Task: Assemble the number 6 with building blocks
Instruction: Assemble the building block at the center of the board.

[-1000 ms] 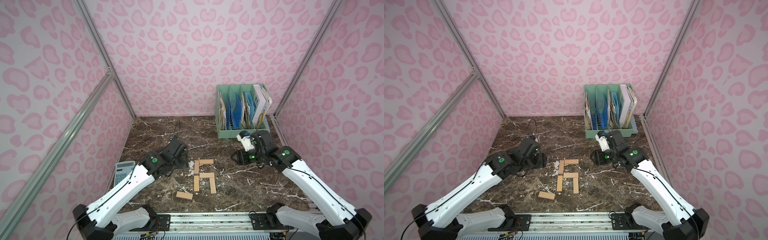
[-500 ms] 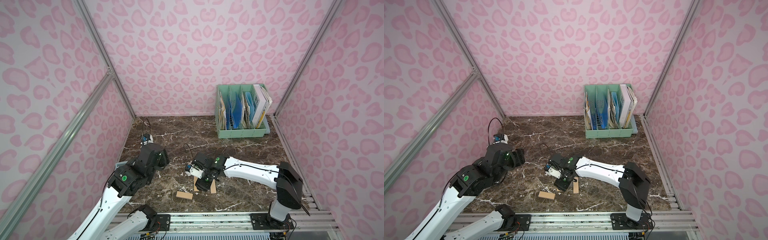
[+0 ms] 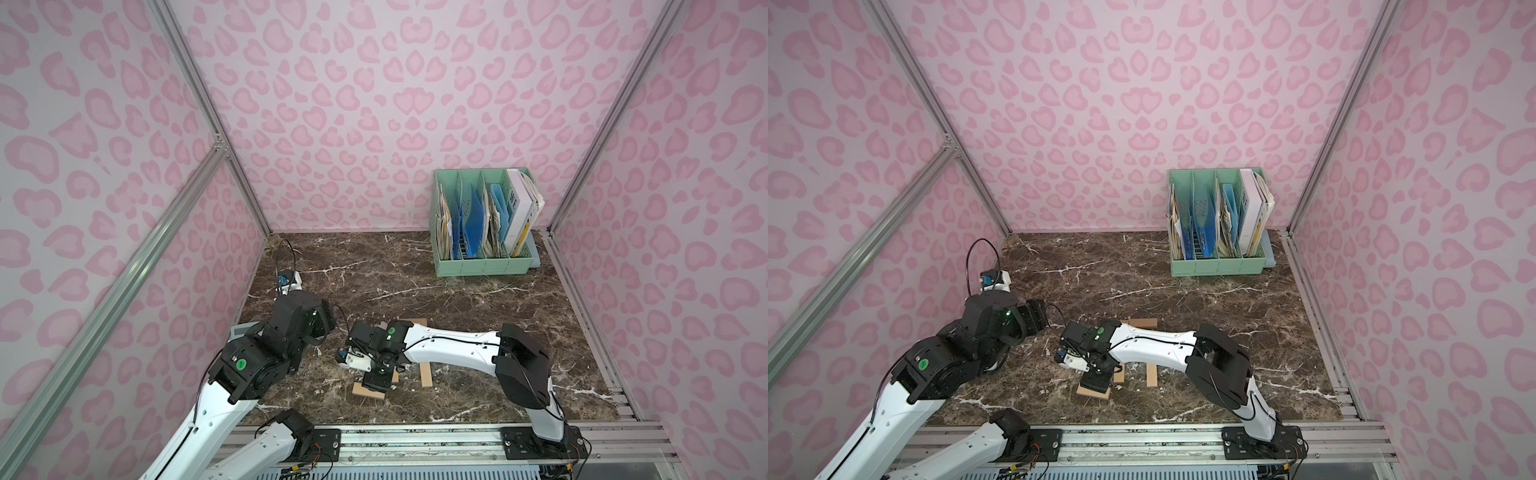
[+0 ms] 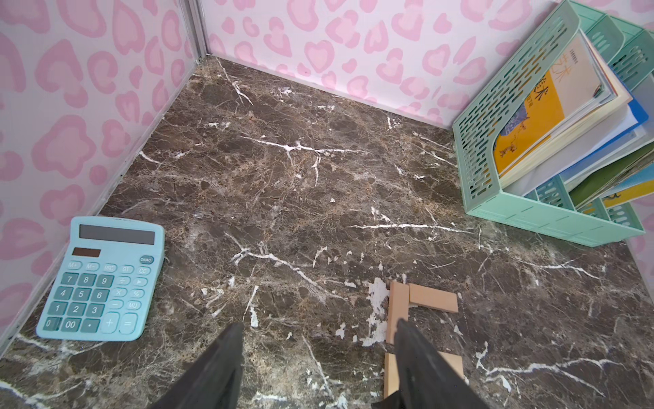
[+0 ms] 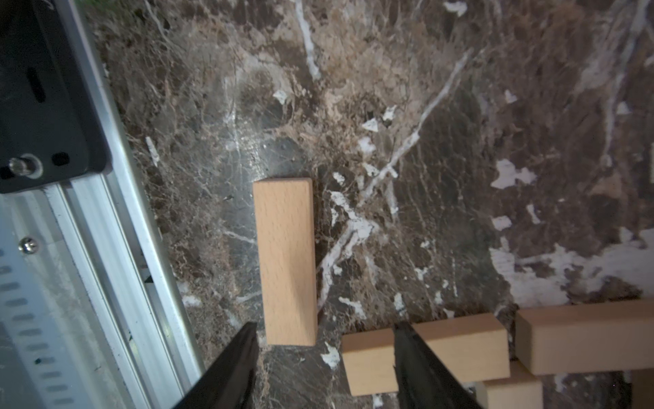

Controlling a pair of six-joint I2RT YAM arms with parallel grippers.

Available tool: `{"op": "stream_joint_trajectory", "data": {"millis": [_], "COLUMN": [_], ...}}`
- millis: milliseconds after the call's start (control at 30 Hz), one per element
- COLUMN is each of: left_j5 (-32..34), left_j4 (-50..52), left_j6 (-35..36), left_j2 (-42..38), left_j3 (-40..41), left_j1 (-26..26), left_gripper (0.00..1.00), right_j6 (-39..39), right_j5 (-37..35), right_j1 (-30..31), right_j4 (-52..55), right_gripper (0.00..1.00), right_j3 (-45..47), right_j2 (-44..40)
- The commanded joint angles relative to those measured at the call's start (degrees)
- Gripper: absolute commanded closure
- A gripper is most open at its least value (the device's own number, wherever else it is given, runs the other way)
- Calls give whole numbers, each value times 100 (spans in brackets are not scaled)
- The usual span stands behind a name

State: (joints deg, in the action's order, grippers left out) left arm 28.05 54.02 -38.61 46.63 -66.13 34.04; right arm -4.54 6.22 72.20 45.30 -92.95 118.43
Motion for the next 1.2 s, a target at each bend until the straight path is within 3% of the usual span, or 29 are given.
{"op": "stream_joint_trajectory", "data": {"millis": [0, 1033, 1167], "left_j5": [25, -64, -68], "left_j4": [62, 90, 83], "left_j6": [108, 65, 73], "left_j2": [28, -58, -73], "left_j3": [-34, 30, 49], "left_j1": [-3, -12, -12], "left_gripper": [29, 31, 31], "right_j6": [12, 191, 205], "right_j5": [42, -49, -111], "right_j1": [77, 232, 245], "right_j4": [-3, -149, -75], "right_gripper": [37, 42, 48], "right_j3": [-11, -90, -171], "right_j2": [85, 598, 664]}}
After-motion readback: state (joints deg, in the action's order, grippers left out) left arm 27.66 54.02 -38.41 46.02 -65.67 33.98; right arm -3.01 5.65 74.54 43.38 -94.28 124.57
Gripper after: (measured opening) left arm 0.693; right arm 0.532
